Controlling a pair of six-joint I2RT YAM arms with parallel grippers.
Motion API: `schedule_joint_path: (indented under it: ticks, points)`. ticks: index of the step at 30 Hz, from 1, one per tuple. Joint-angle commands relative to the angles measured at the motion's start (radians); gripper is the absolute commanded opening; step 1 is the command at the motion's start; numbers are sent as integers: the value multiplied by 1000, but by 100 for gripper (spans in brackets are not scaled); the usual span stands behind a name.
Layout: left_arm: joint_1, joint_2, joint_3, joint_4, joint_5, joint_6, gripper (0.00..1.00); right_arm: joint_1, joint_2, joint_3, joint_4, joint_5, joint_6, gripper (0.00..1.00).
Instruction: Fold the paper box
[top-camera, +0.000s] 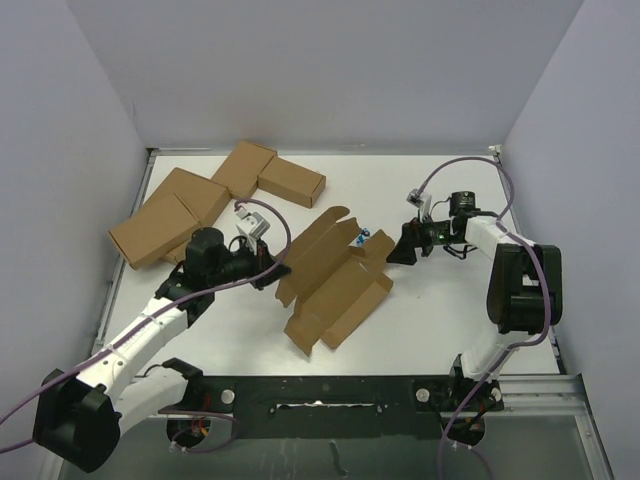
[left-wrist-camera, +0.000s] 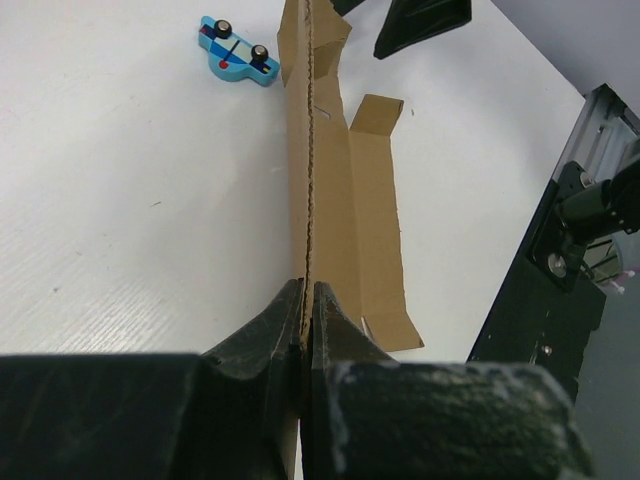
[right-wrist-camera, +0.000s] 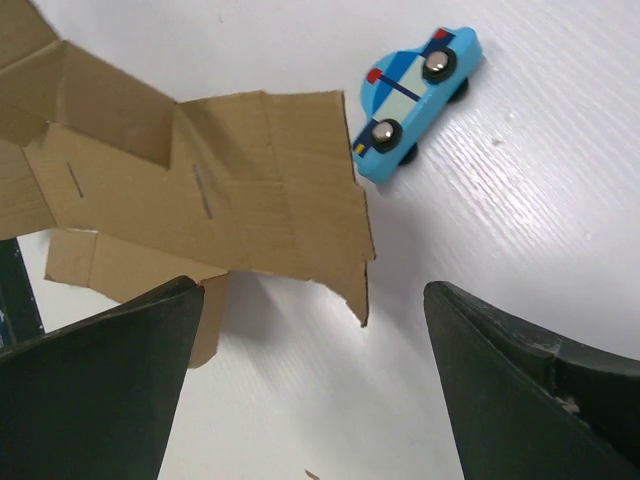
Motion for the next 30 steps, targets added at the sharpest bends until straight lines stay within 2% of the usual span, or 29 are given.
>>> schedule_joint_path:
  ticks: [1, 5, 8, 10, 15, 19, 20, 22, 23, 25, 30]
  points:
    - [-27, -7, 7, 77, 32, 47, 0, -18, 17, 49, 28, 60, 14, 98]
    - [-36, -12, 1, 88, 33, 49, 0, -43, 26, 47, 21, 20, 14, 98]
    - [-49, -4, 4, 94, 42, 51, 0, -40, 32, 48, 14, -23, 7, 93]
    - [-56, -3, 4, 93, 39, 57, 0, -36, 45, 60, -12, -48, -12, 86]
    - [-57, -4, 10, 83, 15, 68, 0, -34, 49, 98, -89, -141, -69, 52]
    - [-57, 13, 44, 52, 1, 97, 0, -26, 20, 93, -92, -149, -93, 17]
    - [-57, 22, 60, 34, -4, 111, 0, -26, 8, 87, -83, -146, -93, 12]
    - [-57, 43, 99, -7, -10, 137, 0, -26, -20, 66, -41, -138, -76, 6]
    - [-57, 66, 148, -41, -7, 160, 0, -27, -67, 29, 38, -132, -35, 3]
    - [-57, 84, 202, -81, 0, 184, 0, -29, -109, -25, 123, -133, 10, 1]
    - [-49, 141, 340, -204, 24, 227, 0, -30, -235, -185, 457, -107, 145, 0]
